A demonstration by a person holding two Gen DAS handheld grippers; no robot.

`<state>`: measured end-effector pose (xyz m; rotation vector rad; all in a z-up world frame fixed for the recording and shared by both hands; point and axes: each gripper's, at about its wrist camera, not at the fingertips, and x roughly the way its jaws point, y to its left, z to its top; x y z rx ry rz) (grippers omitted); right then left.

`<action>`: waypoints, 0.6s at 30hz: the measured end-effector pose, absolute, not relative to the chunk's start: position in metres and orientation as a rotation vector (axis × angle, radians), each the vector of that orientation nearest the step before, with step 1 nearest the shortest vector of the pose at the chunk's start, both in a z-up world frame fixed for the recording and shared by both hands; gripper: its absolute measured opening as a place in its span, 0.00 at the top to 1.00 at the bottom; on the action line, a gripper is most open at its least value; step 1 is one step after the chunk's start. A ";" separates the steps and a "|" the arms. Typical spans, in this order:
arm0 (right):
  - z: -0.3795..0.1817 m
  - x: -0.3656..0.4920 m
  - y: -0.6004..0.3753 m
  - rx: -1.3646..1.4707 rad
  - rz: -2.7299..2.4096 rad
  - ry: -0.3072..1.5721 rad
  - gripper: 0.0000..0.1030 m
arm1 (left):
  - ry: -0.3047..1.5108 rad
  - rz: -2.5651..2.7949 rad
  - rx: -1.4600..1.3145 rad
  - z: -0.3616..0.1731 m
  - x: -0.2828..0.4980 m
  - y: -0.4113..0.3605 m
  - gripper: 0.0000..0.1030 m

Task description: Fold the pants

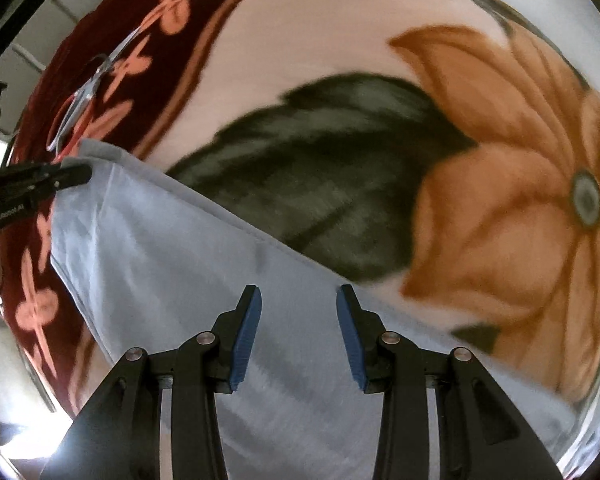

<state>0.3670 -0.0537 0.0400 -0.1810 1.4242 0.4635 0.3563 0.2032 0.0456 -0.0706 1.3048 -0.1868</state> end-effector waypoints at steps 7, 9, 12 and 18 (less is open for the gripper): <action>0.031 0.374 -0.037 -0.252 0.542 1.428 0.83 | 1.304 -0.175 -0.045 0.048 0.355 0.204 0.91; 0.031 0.372 -0.035 -0.266 0.559 1.419 0.94 | 1.306 -0.172 -0.044 0.048 0.355 0.206 0.91; 0.033 0.370 -0.036 -0.270 0.568 1.401 0.99 | 1.311 -0.169 -0.064 0.048 0.355 0.206 0.91; 0.046 0.380 -0.051 -0.234 0.486 1.322 0.99 | 1.300 -0.156 -0.081 0.053 0.355 0.214 0.86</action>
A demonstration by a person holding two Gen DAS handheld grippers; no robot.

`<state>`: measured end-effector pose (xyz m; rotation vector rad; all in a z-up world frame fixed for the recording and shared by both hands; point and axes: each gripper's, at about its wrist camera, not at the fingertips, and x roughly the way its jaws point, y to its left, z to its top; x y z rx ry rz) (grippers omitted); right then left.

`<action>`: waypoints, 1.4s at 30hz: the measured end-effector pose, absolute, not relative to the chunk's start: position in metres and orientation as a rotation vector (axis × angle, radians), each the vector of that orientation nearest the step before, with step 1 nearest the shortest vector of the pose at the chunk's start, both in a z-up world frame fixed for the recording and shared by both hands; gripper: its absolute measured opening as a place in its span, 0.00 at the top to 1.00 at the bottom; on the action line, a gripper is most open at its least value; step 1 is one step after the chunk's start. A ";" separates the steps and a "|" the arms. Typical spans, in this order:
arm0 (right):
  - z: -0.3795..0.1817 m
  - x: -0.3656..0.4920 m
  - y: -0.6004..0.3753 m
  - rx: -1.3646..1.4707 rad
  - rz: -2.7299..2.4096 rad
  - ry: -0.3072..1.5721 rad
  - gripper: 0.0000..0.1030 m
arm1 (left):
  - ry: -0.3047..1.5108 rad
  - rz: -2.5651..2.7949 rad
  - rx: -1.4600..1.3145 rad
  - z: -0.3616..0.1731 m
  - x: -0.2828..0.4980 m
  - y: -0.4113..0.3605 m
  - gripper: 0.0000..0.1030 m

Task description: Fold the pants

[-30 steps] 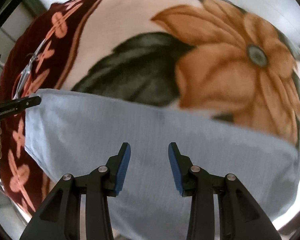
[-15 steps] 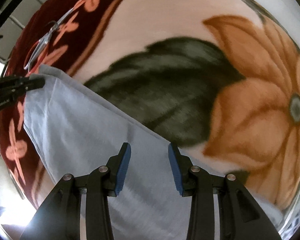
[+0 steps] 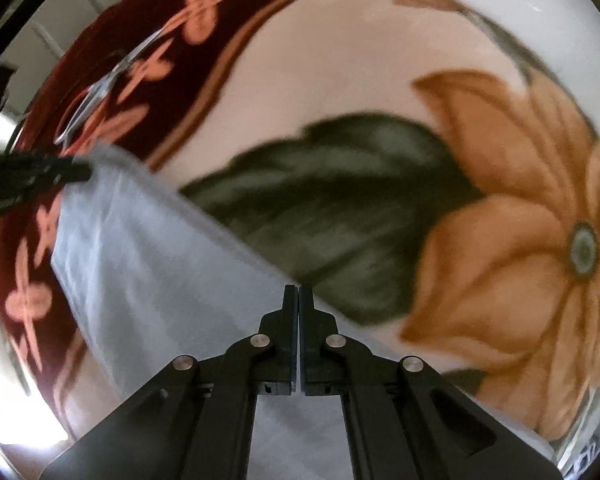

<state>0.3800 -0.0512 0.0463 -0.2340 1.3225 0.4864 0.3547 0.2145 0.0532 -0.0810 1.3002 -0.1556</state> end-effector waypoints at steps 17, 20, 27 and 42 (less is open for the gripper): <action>0.067 0.296 -0.111 0.071 0.278 1.450 0.72 | 1.318 -0.221 -0.103 0.067 0.342 0.195 0.65; 0.074 0.254 -0.142 0.144 0.173 1.467 0.70 | 1.345 -0.233 -0.094 0.061 0.336 0.183 0.65; 0.071 0.179 -0.165 0.213 0.066 1.513 0.68 | 1.391 -0.250 -0.056 0.047 0.321 0.149 0.60; 0.030 0.155 -0.170 0.221 -0.101 1.471 0.92 | 1.416 -0.176 0.014 0.025 0.308 0.127 0.53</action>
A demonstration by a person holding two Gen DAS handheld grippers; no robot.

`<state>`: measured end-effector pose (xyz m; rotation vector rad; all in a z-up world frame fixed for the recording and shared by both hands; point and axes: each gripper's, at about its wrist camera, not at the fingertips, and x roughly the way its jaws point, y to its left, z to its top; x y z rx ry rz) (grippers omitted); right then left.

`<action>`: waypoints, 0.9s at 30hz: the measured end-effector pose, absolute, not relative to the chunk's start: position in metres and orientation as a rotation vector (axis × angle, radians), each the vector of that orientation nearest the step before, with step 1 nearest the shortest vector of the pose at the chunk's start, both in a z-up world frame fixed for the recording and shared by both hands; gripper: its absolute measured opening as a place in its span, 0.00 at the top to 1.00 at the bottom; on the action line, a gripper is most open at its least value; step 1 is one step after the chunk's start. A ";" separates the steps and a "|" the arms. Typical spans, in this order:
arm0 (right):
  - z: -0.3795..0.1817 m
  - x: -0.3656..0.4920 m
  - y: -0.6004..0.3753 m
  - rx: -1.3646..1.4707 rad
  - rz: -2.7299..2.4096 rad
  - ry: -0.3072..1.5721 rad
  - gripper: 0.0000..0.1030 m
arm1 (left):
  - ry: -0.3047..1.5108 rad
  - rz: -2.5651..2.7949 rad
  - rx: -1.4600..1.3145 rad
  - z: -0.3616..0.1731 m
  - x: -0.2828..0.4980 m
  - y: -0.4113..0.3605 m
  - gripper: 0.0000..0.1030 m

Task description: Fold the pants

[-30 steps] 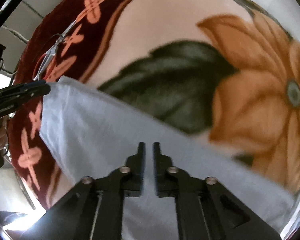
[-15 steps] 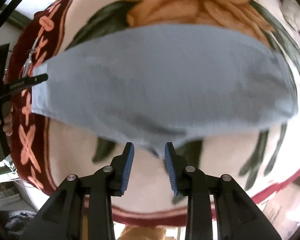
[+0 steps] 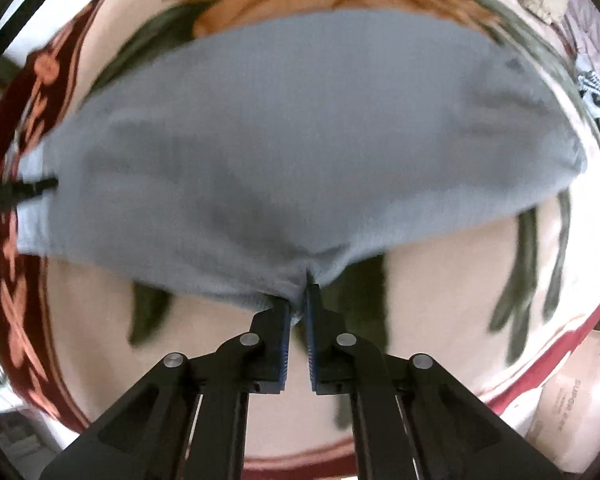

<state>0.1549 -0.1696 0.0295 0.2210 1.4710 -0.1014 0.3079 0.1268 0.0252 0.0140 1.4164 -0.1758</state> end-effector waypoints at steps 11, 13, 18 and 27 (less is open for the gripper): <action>0.072 0.163 -0.158 0.133 -0.035 1.428 0.85 | 1.425 -0.005 -0.078 0.038 0.287 0.183 0.50; 0.077 0.175 -0.152 0.126 -0.022 1.399 0.77 | 1.420 0.039 -0.100 0.040 0.282 0.200 0.44; 0.065 0.204 -0.129 0.112 -0.003 1.399 0.75 | 1.422 0.094 -0.128 0.034 0.278 0.232 0.40; 0.027 0.200 -0.125 0.109 0.001 1.478 0.73 | 1.451 0.012 -0.220 0.011 0.285 0.233 0.30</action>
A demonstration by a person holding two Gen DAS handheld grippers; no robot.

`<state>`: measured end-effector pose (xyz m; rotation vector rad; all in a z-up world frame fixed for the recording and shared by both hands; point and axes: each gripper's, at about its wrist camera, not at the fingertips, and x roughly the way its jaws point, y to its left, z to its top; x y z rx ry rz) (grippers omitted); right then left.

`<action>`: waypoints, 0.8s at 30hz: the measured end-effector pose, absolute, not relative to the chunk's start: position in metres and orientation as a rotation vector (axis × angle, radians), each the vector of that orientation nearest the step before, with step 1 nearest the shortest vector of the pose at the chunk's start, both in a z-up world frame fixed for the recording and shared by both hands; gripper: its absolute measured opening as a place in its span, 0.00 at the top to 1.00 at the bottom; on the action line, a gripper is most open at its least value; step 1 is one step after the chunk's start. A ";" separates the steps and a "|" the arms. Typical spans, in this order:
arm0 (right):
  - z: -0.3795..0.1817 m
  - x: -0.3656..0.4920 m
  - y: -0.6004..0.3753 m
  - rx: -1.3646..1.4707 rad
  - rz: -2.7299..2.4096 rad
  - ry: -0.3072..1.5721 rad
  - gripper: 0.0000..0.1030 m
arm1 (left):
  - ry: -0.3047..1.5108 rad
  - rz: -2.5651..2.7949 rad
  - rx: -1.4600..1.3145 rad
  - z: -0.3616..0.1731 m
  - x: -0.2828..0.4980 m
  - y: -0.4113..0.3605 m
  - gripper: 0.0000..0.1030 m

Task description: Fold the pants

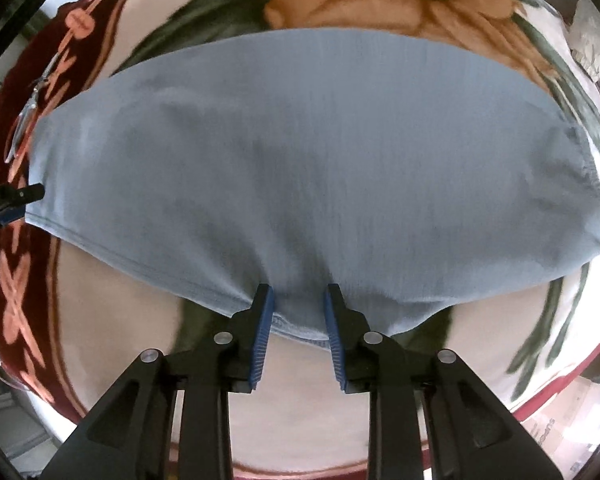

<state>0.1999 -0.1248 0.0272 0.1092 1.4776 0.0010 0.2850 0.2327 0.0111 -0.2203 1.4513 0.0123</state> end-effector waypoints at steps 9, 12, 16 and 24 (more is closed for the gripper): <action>0.032 0.199 -0.133 0.155 0.004 1.467 0.73 | 1.441 -0.036 -0.207 0.000 0.283 0.202 0.41; 0.042 0.191 -0.144 0.180 0.010 1.448 0.73 | 1.430 -0.044 -0.198 0.003 0.286 0.194 0.67; 0.055 0.185 -0.155 0.196 0.014 1.421 0.73 | 1.425 -0.066 -0.231 0.008 0.290 0.186 0.90; 0.082 0.172 -0.170 0.190 0.029 1.371 0.73 | 1.338 -0.118 -0.318 0.056 0.285 0.175 0.92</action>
